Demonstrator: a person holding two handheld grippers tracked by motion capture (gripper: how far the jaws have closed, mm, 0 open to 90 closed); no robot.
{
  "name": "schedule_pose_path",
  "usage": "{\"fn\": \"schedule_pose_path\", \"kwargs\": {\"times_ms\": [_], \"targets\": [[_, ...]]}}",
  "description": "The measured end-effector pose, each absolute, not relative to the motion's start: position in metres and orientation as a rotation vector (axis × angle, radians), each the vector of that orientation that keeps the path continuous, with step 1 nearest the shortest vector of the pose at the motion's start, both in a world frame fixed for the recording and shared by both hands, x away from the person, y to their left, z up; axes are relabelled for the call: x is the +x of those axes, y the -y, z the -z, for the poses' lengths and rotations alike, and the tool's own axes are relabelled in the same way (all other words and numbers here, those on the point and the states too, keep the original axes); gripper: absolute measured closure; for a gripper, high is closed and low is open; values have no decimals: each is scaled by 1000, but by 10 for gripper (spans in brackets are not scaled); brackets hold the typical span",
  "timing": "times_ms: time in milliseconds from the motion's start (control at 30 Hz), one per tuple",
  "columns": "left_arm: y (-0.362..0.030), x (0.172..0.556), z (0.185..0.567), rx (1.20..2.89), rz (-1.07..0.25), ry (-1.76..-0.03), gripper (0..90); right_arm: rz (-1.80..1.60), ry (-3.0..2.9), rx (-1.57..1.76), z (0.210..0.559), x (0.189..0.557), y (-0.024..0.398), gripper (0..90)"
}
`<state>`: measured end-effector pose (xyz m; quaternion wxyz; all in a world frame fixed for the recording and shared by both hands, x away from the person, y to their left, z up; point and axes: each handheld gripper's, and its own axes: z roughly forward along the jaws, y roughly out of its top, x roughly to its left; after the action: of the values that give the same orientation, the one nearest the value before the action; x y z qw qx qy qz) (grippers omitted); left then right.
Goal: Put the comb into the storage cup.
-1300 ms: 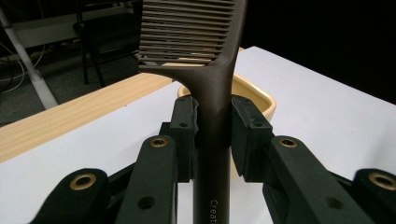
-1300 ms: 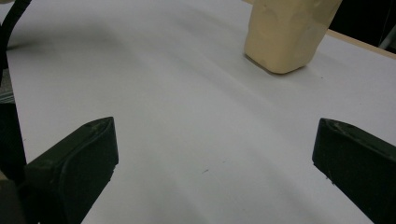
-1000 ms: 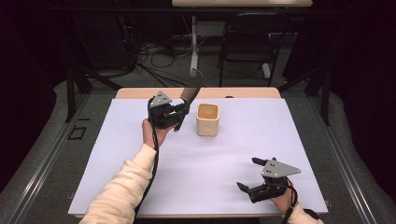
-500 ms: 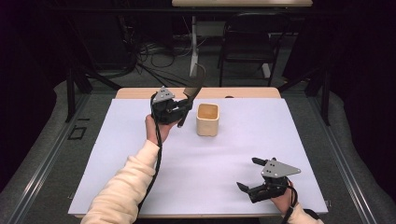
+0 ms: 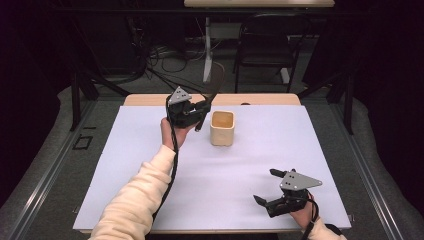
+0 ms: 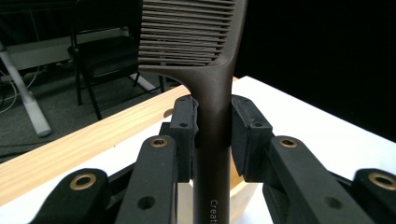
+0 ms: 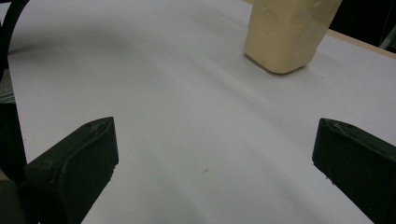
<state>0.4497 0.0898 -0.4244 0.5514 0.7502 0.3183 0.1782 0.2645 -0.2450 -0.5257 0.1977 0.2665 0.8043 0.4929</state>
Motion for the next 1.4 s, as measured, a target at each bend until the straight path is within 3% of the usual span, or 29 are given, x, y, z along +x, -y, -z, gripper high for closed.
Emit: {"fn": "schedule_pose_path", "kwargs": {"times_ms": [1400], "targets": [[-71,471,423,1700,-471,-741,721,-1383,-2251,745,526,264,245,0]]}}
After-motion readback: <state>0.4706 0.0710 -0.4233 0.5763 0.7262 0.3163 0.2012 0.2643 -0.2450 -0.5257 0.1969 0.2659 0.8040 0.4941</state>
